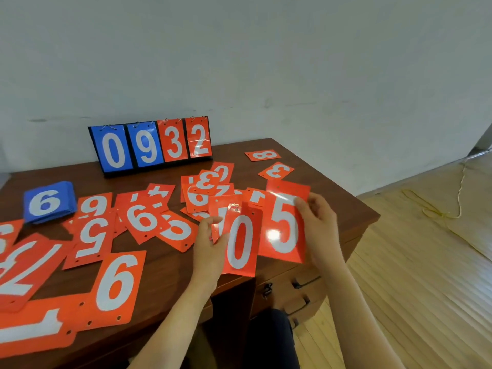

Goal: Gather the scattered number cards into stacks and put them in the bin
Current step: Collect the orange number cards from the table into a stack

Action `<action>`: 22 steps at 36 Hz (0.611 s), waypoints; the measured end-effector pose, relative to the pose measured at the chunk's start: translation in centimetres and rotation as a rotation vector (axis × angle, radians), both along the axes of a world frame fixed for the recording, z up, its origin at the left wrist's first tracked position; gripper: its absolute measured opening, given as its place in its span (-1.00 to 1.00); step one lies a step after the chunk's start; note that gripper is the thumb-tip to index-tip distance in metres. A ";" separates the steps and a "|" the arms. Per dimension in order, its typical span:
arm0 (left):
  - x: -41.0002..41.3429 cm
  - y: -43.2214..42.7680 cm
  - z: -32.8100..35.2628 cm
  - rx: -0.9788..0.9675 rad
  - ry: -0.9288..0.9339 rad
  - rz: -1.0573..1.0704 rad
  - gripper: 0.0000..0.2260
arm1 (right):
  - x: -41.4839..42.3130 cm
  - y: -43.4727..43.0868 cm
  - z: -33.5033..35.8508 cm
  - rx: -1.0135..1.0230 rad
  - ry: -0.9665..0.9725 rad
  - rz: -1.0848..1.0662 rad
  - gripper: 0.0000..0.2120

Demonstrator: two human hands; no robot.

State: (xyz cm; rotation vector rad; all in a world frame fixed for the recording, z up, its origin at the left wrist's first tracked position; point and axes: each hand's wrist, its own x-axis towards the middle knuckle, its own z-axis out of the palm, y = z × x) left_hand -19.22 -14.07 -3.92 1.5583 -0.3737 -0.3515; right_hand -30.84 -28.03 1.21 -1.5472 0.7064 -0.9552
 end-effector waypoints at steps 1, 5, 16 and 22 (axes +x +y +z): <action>0.0 0.1 0.0 -0.024 0.016 -0.007 -0.75 | 0.6 0.4 -0.3 0.024 0.024 0.027 -0.96; -0.2 0.3 0.4 -0.122 0.097 -0.045 -0.79 | 3.1 1.7 -2.9 0.029 0.170 0.055 -0.84; -0.5 0.6 0.4 -0.096 0.078 -0.104 -0.87 | 5.3 3.2 -3.9 0.114 0.000 -0.076 -0.75; -0.6 0.4 0.5 -0.030 -0.052 -0.154 -0.76 | 6.4 3.2 -3.9 0.072 -0.035 -0.046 -0.77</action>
